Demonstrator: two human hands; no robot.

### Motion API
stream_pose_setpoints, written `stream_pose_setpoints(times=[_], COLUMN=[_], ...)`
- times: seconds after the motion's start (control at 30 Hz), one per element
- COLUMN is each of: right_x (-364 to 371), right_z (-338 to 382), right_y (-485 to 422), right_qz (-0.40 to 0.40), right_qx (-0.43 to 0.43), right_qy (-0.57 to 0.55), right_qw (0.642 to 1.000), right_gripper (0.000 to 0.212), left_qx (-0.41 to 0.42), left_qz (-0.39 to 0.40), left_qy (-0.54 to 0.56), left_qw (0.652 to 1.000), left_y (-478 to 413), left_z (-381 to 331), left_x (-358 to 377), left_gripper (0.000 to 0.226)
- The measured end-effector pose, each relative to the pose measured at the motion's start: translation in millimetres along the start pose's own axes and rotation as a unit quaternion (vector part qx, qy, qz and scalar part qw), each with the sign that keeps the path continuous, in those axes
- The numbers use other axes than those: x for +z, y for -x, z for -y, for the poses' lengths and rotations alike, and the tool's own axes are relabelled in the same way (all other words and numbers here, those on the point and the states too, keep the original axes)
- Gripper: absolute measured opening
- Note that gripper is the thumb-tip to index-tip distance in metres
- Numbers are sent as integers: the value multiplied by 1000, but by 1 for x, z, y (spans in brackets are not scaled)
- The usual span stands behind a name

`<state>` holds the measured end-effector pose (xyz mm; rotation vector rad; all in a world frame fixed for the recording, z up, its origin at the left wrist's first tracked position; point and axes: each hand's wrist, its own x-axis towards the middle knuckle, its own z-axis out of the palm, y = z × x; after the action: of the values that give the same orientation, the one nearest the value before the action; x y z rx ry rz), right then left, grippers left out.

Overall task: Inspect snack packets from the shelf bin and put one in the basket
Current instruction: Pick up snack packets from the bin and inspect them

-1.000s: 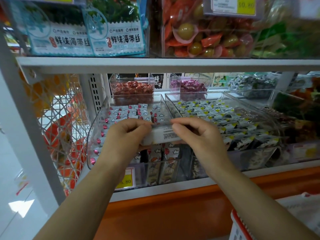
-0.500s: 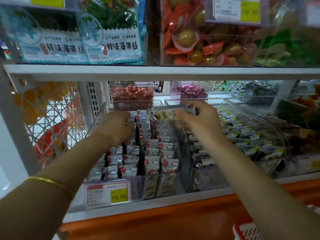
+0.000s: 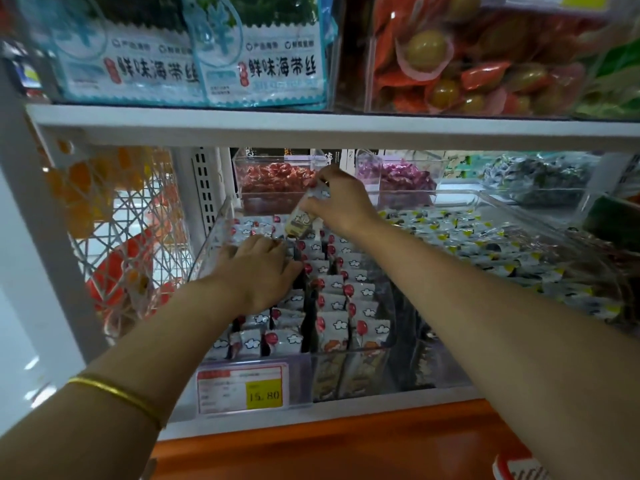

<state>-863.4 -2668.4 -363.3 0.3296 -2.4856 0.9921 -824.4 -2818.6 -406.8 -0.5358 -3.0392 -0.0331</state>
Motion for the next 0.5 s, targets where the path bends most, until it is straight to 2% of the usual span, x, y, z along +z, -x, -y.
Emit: stream_pose_setpoints(times=[0.17, 0.27, 0.33, 0.4, 0.5], right_x=[14, 29, 39, 44, 40], right_z=[9, 9, 5, 1, -1], right_y=[-5, -3, 1, 0, -14], right_qz=[50, 85, 166, 200, 130], right_qx=[-58, -64, -81, -94, -58], right_qy=[84, 117, 199, 252, 118], right_qw=[994, 987, 963, 942, 983], right_gripper=[42, 27, 19, 26, 22], left_qx=[0, -13, -12, -17, -24], left_qz=[-53, -67, -70, -63, -50], left_qy=[66, 80, 77, 89, 96], left_qw=[996, 994, 994, 994, 994], left_y=[15, 25, 27, 27, 26], left_z=[3, 3, 2, 1, 1], left_x=[-1, 6, 12, 14, 14], left_gripper=[51, 52, 53, 55, 58])
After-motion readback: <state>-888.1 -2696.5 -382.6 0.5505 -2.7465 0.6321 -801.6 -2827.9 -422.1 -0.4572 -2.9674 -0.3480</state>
